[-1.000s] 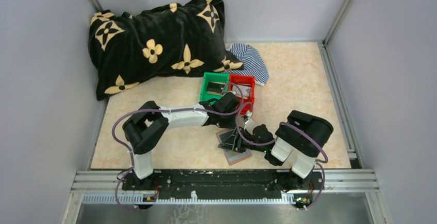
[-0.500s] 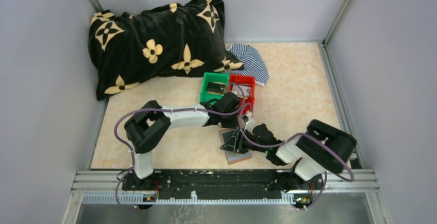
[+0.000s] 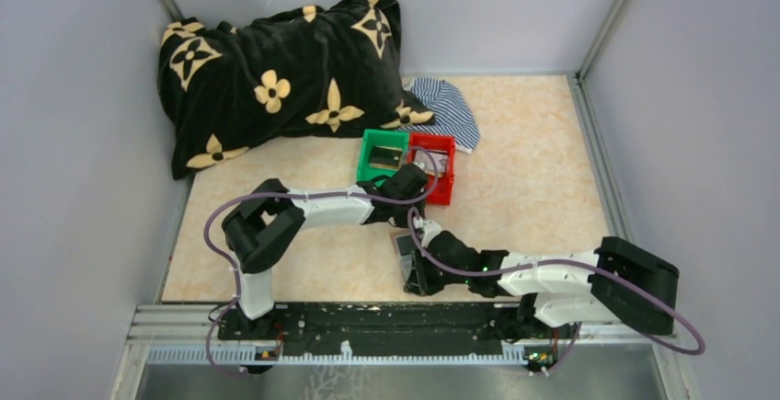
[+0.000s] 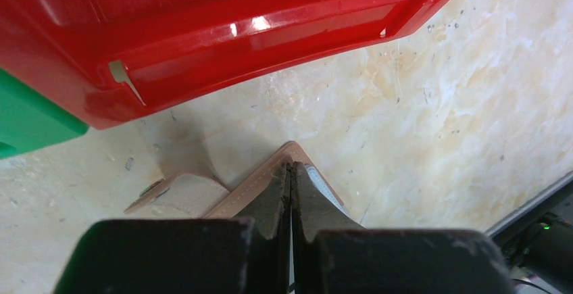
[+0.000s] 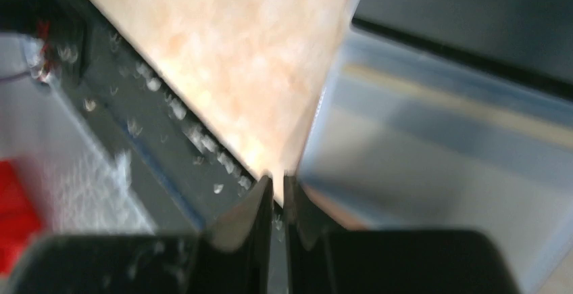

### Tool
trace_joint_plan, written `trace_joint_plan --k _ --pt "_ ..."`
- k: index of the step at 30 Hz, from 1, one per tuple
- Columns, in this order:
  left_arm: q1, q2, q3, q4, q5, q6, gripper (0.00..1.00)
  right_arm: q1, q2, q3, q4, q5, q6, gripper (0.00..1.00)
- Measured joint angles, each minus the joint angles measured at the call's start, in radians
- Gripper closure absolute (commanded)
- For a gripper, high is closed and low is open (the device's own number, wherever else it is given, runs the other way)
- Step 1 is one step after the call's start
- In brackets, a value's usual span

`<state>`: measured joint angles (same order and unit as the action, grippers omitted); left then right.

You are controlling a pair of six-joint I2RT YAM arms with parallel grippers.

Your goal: Take the credit cards out of the card holder

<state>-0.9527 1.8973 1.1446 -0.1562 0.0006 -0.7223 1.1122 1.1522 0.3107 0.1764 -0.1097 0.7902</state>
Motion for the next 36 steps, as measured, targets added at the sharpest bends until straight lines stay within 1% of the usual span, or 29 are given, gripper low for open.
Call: trace_joint_plan --k 3,6,10,14,20,24,29,36 --pt "0.0 0.0 0.002 0.0 -0.002 0.006 1.0 0.047 0.056 0.024 -0.07 0.032 -0.014 0.97" --pt "0.0 0.0 0.003 0.0 -0.002 0.009 1.0 0.087 0.116 0.098 -0.129 0.08 -0.023 1.0" --pt "0.0 0.0 0.003 0.0 -0.002 0.009 1.0 0.13 0.153 0.158 -0.217 0.148 -0.017 1.0" --pt "0.0 0.0 0.003 0.001 -0.001 0.009 1.0 0.142 0.132 0.176 -0.306 0.219 0.034 1.0" --pt "0.0 0.0 -0.002 0.007 0.001 0.009 1.0 0.134 0.015 0.134 -0.443 0.307 0.128 1.0" --pt "0.002 -0.015 -0.033 0.038 0.003 0.005 1.0 0.095 -0.088 0.08 -0.491 0.321 0.178 1.0" --pt "0.009 -0.076 -0.114 0.057 0.0 -0.008 1.0 -0.01 -0.211 0.031 -0.568 0.314 0.193 1.0" --pt "0.012 -0.175 -0.238 0.069 0.003 -0.046 1.0 -0.149 -0.275 0.016 -0.616 0.301 0.139 1.0"
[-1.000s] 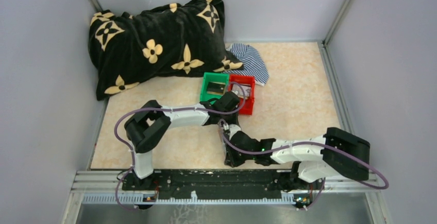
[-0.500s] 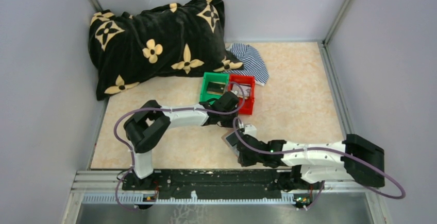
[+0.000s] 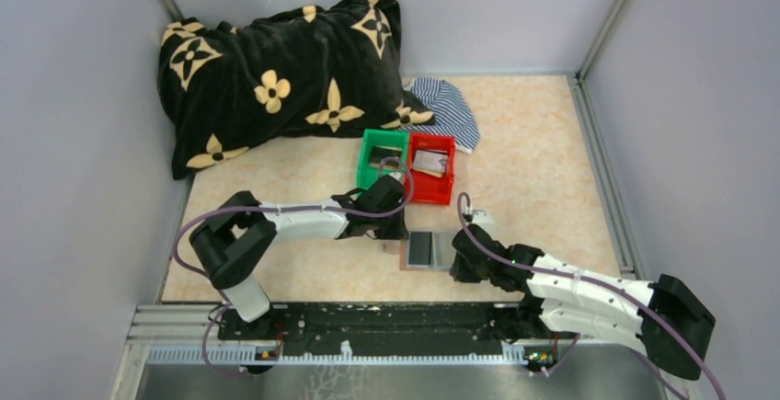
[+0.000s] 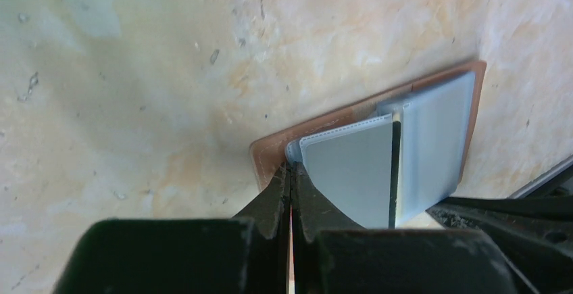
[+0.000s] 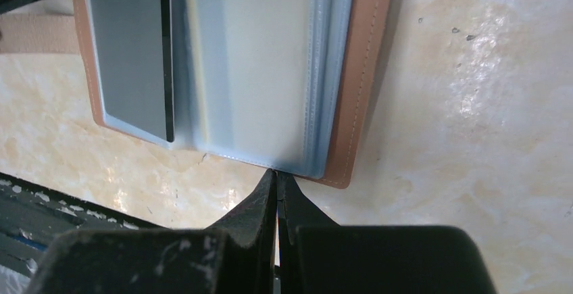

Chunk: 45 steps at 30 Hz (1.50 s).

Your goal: Take the credit cards out of the card holder

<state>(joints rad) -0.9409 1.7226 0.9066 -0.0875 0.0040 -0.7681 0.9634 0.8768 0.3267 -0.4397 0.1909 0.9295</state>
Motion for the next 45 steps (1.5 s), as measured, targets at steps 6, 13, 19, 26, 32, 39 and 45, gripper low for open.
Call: trace_joint_plan --k 6,13,19,26,32,39,45 --pt "-0.002 -0.029 -0.021 -0.025 0.0 -0.006 0.9 -0.013 -0.006 0.003 -0.011 0.0 -0.046 1.0" --pt "-0.002 -0.031 0.077 -0.111 -0.006 0.018 0.69 -0.013 -0.073 0.05 -0.047 -0.002 -0.089 1.0" --pt "-0.002 -0.034 0.191 -0.16 -0.018 0.046 0.67 -0.013 -0.088 0.095 -0.024 -0.01 -0.108 1.0" --pt "-0.002 -0.034 0.236 -0.222 -0.067 0.07 0.68 -0.013 -0.093 0.093 -0.017 -0.012 -0.109 1.0" --pt "-0.005 -0.03 0.244 -0.283 -0.109 0.089 0.43 -0.013 -0.117 0.079 -0.017 -0.003 -0.099 1.0" --pt "-0.06 0.066 0.345 -0.317 -0.103 0.093 0.27 -0.02 -0.211 0.077 -0.072 0.035 -0.082 0.98" --pt "-0.098 0.109 0.359 -0.344 -0.107 0.084 0.41 -0.022 -0.294 0.077 -0.134 0.051 -0.065 0.97"
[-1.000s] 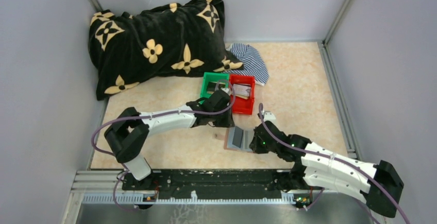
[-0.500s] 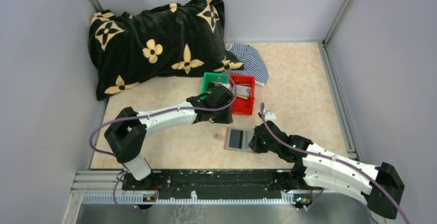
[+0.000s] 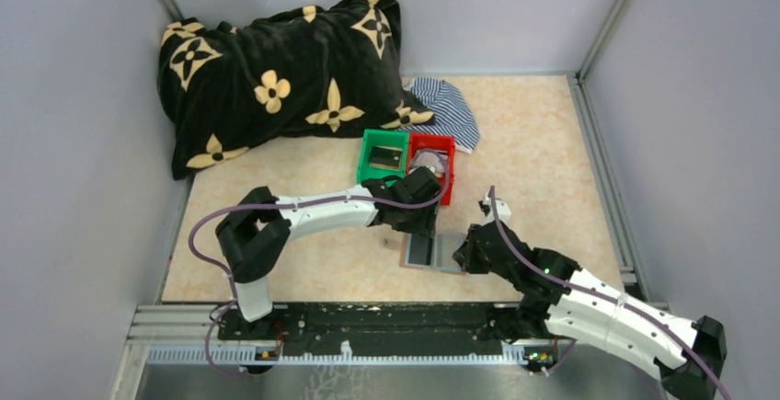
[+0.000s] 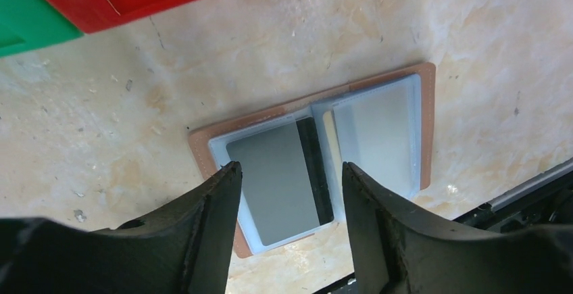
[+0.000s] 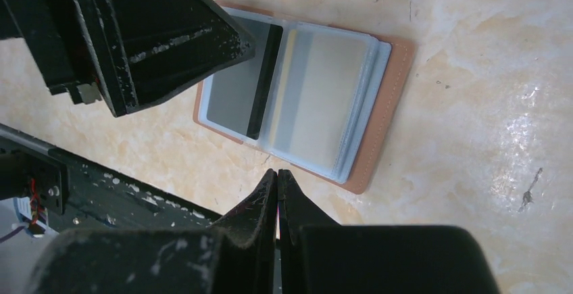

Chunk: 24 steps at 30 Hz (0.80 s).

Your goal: Take the credit cards out of the card holder

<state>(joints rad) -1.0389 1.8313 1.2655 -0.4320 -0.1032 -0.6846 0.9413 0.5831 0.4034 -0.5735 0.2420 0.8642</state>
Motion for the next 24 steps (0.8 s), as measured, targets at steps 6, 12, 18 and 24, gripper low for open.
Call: trace_joint_plan --k 6,12,18,24 --pt "-0.033 0.006 -0.002 -0.019 -0.013 -0.027 0.6 -0.002 -0.039 -0.037 0.016 -0.014 0.002 0.86" --pt "-0.04 -0.067 -0.098 -0.012 -0.038 -0.053 0.99 -0.018 0.036 -0.128 0.19 -0.105 0.004 0.78" --pt "-0.037 -0.19 -0.23 0.043 -0.04 -0.077 1.0 -0.06 0.089 -0.166 0.298 -0.16 0.011 0.79" --pt "-0.028 -0.212 -0.367 0.19 0.026 -0.102 1.0 -0.074 0.089 -0.166 0.321 -0.178 0.007 0.79"
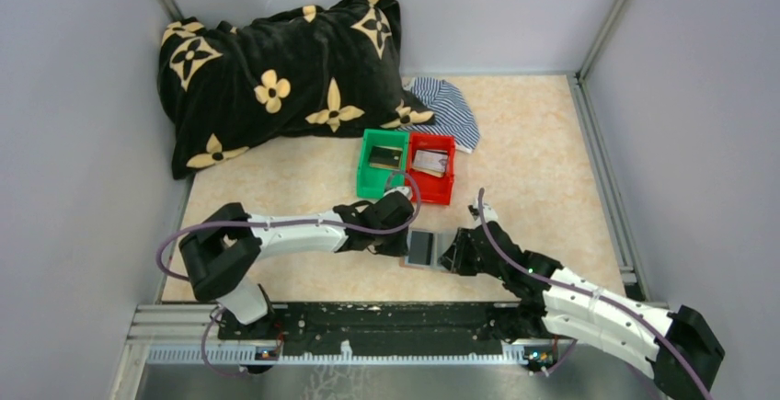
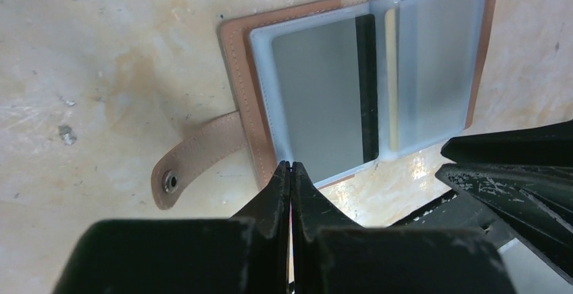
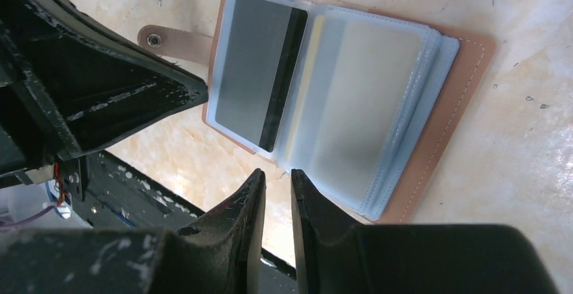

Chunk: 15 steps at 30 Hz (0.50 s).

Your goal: Take the credit cards out of the card holder

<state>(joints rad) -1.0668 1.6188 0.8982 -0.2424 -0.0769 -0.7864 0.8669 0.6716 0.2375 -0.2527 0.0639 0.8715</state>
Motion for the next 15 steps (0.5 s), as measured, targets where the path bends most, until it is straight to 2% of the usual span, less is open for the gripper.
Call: trace_joint_plan --k 6,15 --pt "0.01 0.026 -0.008 0.069 0.03 -0.006 1.0 -0.006 0.001 0.0 0.0 -0.01 -0.005 0.79" --pt "0.031 0.029 -0.016 0.085 0.039 -0.007 1.0 -0.031 0.016 0.0 0.002 -0.016 -0.008 0.79"
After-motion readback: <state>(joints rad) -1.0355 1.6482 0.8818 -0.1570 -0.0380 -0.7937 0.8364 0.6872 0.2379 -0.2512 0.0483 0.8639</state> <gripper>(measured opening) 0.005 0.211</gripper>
